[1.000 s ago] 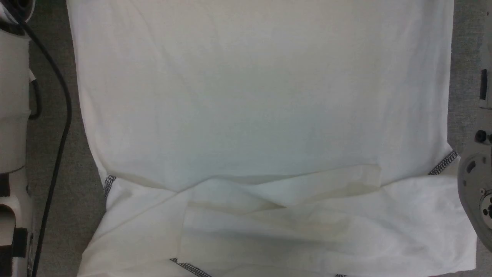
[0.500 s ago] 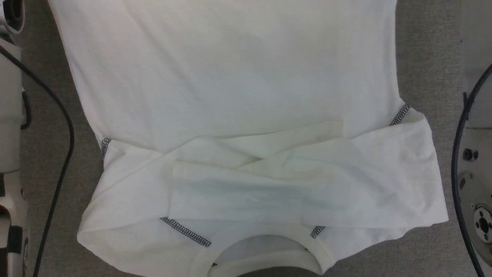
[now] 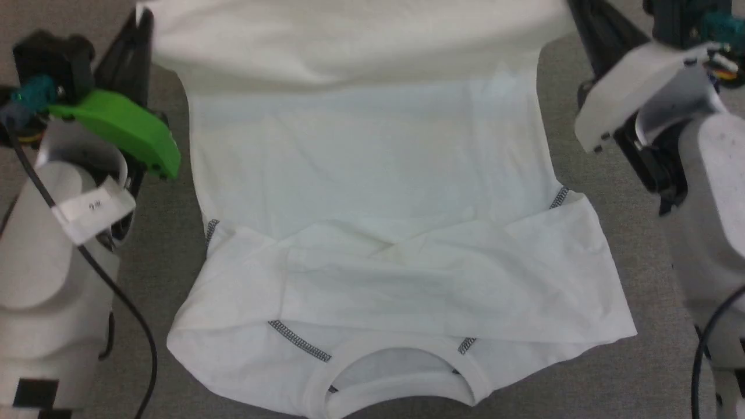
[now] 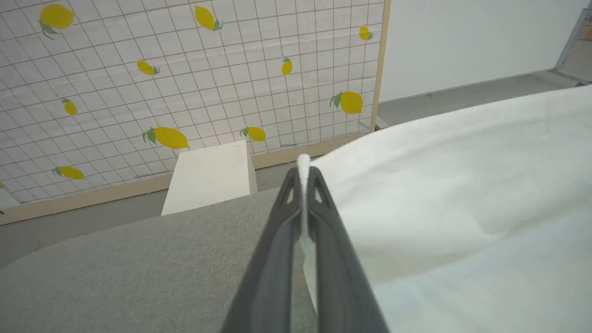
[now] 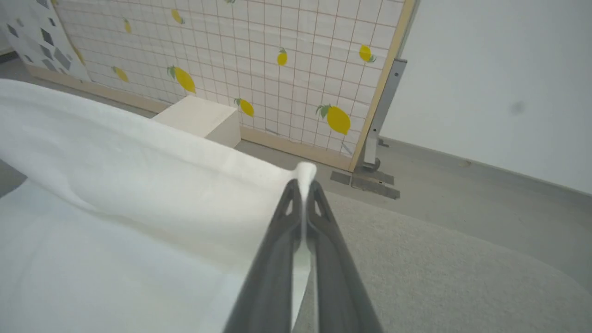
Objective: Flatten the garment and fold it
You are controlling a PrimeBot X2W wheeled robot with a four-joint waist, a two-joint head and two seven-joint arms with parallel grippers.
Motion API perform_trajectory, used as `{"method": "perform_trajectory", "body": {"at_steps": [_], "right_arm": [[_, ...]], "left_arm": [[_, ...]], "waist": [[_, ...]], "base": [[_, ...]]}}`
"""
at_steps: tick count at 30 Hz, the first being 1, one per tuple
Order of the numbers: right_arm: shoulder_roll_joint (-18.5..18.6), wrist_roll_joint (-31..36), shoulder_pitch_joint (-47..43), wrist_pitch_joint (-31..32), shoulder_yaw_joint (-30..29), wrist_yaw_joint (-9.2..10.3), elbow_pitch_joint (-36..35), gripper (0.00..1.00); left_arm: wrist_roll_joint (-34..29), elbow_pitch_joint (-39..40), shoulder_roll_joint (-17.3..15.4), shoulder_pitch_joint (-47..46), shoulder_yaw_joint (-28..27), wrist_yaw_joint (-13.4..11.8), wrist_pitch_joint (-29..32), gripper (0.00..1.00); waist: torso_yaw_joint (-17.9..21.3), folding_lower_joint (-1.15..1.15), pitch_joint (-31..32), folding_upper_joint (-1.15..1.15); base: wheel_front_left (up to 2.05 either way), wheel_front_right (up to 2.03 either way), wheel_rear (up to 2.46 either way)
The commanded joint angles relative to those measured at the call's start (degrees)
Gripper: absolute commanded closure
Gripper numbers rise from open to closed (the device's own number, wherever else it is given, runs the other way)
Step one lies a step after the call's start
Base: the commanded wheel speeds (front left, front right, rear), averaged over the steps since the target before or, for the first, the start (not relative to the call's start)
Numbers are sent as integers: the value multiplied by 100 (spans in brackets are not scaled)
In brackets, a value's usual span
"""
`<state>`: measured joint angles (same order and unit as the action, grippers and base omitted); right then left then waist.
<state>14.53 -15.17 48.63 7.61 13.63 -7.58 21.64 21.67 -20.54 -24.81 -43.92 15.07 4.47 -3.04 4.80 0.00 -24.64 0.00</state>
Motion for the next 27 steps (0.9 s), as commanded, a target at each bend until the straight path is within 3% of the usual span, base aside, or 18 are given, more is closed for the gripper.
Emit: {"method": "perform_trajectory", "body": {"at_steps": [1, 7, 14, 18, 27], "right_arm": [[123, -167, -403, 36, 27, 9, -300, 100], [593, -348, -2061, 373, -114, 9, -1627, 100], [685, -447, -3778, 941, -474, 9, -2644, 100], [607, -317, -4500, 1191, -810, 9, -2888, 100], [299, -36, -5589, 1425, -1230, 9, -3050, 100]], "left_arm": [[128, 203, -69, 411, -10, -30, 46, 100], [560, 1301, -153, 2162, -92, -256, 417, 100], [1121, 2263, -155, 3919, -84, -422, 828, 100], [1263, 2476, -125, 4521, -65, -501, 836, 100], [1513, 2461, -45, 5271, 276, -362, 1023, 100]], "waist": [[-155, 0, 808, 0], [-242, 0, 1249, 0], [-349, 0, 1483, 0], [-399, 0, 1548, 0], [-464, 0, 1638, 0]], "base": [[0, 0, 0], [0, 0, 0], [0, 0, 0], [0, 0, 0], [0, 0, 0]]}}
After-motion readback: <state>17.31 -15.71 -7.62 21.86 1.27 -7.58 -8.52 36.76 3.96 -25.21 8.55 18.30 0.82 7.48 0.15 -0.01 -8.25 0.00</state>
